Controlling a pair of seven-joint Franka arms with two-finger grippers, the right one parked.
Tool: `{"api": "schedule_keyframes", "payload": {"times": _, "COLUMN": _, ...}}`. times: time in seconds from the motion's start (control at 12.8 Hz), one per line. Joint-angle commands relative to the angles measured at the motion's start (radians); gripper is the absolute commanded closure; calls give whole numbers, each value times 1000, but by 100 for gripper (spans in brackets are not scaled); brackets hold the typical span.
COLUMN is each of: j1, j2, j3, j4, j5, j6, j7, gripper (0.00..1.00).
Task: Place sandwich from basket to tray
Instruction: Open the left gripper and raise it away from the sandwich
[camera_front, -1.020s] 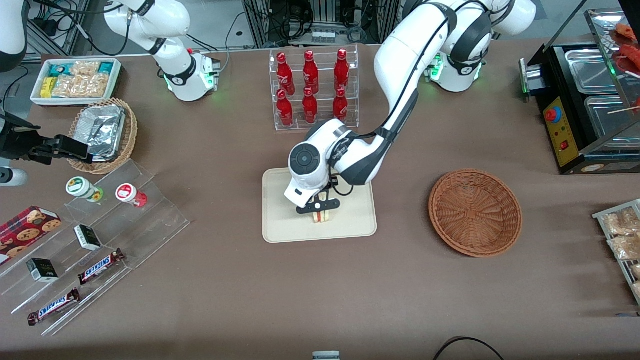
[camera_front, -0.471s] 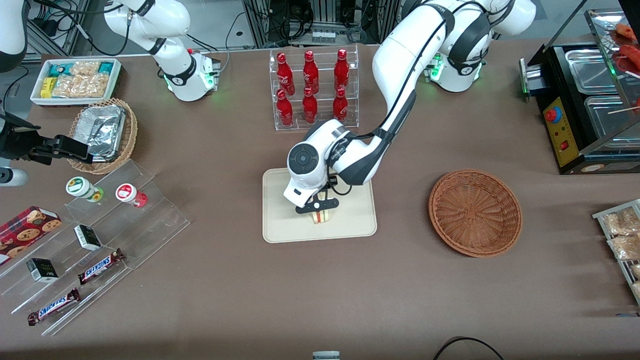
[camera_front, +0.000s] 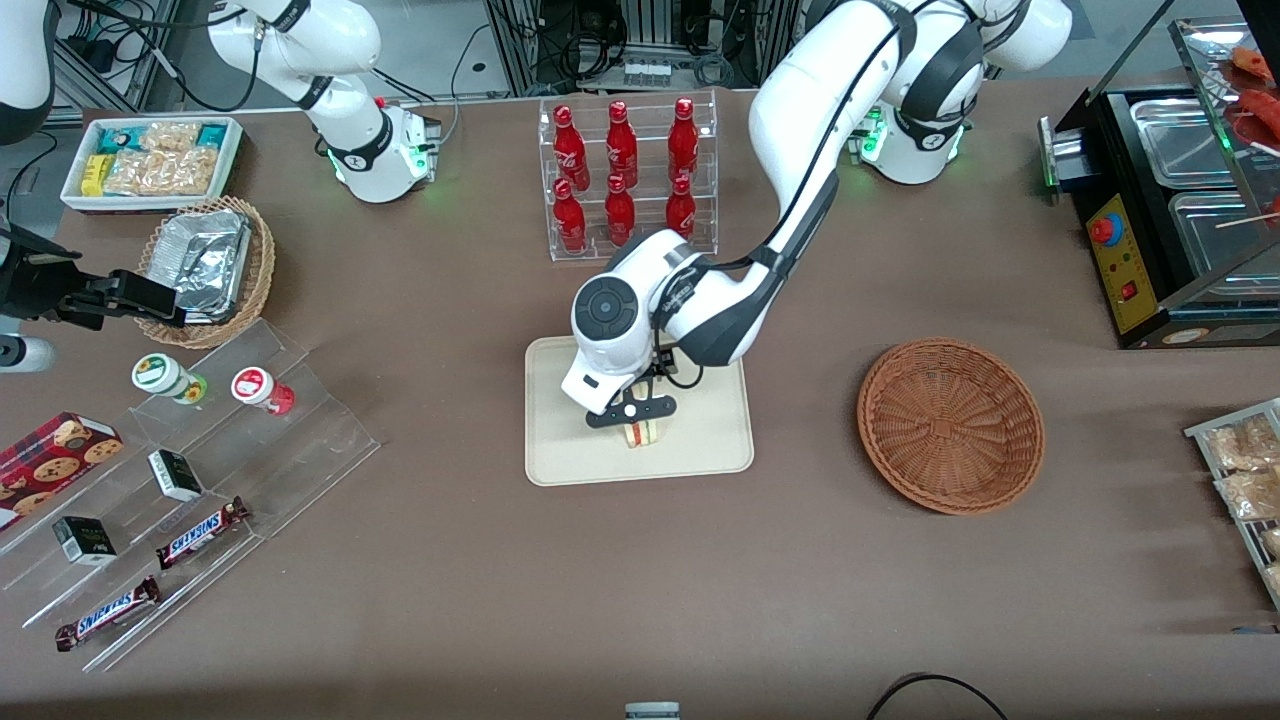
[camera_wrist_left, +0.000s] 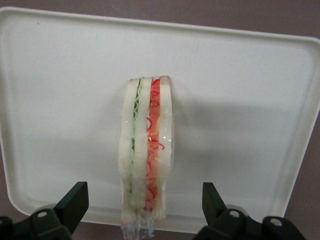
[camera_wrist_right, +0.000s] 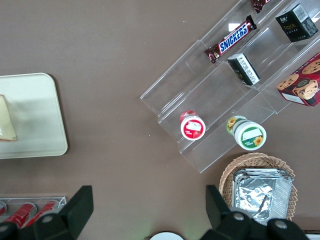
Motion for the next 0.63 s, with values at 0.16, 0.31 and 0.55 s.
{"api": "schedule_keyframes", "payload": {"times": 0.16, "j1": 4, "j2": -149, "j3": 6, "j4": -6, "j5": -1, "j6": -126, "j7": -1, "gripper": 0}}
{"api": "schedule_keyframes", "payload": {"times": 0.31, "j1": 27, "j2": -190, "j3": 6, "j4": -8, "j5": -1, "j6": -169, "j7": 10, "gripper": 0}}
{"api": "schedule_keyframes", "payload": {"times": 0.55, "j1": 91, "j2": -232, "j3": 5, "j4": -13, "j5": -9, "j6": -224, "j7": 168, "gripper": 0}}
